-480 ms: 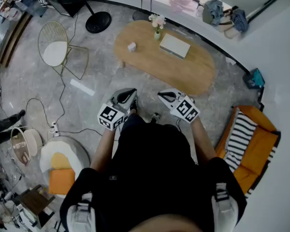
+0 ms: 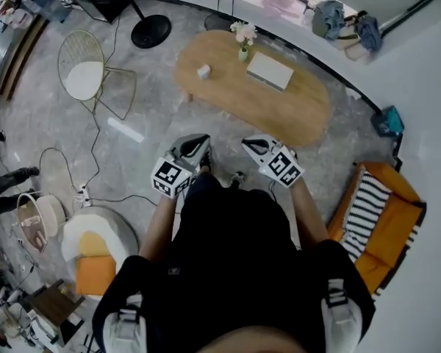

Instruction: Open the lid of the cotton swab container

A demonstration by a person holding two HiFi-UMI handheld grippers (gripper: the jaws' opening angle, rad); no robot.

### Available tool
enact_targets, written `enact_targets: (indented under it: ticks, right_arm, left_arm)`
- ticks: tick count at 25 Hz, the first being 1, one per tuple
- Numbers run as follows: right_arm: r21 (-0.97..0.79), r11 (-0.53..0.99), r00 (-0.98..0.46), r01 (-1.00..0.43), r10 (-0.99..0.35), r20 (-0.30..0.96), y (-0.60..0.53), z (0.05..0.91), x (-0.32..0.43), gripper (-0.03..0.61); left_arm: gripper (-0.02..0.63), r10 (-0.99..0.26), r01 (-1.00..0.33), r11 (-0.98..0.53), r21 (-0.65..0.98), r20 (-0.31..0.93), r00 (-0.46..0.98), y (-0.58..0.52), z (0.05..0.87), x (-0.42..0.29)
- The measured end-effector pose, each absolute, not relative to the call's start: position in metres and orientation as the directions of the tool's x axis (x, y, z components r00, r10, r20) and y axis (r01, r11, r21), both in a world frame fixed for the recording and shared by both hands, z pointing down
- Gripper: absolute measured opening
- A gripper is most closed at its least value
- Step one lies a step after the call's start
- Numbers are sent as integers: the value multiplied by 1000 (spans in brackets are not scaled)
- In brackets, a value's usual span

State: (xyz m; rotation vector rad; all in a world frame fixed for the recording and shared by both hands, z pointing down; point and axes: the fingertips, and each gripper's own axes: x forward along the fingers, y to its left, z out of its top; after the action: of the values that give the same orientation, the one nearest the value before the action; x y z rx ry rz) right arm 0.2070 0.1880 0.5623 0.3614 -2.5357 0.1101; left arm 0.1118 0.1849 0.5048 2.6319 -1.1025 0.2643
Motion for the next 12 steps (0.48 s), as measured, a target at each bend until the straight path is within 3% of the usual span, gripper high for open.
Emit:
enact_targets:
  ticks: [12]
  right_arm:
    - [-24, 962, -760, -274, -201, 618, 173, 578, 176, -5]
  left_arm:
    - [0, -655, -706, -678, 206, 267, 707, 149, 507, 75]
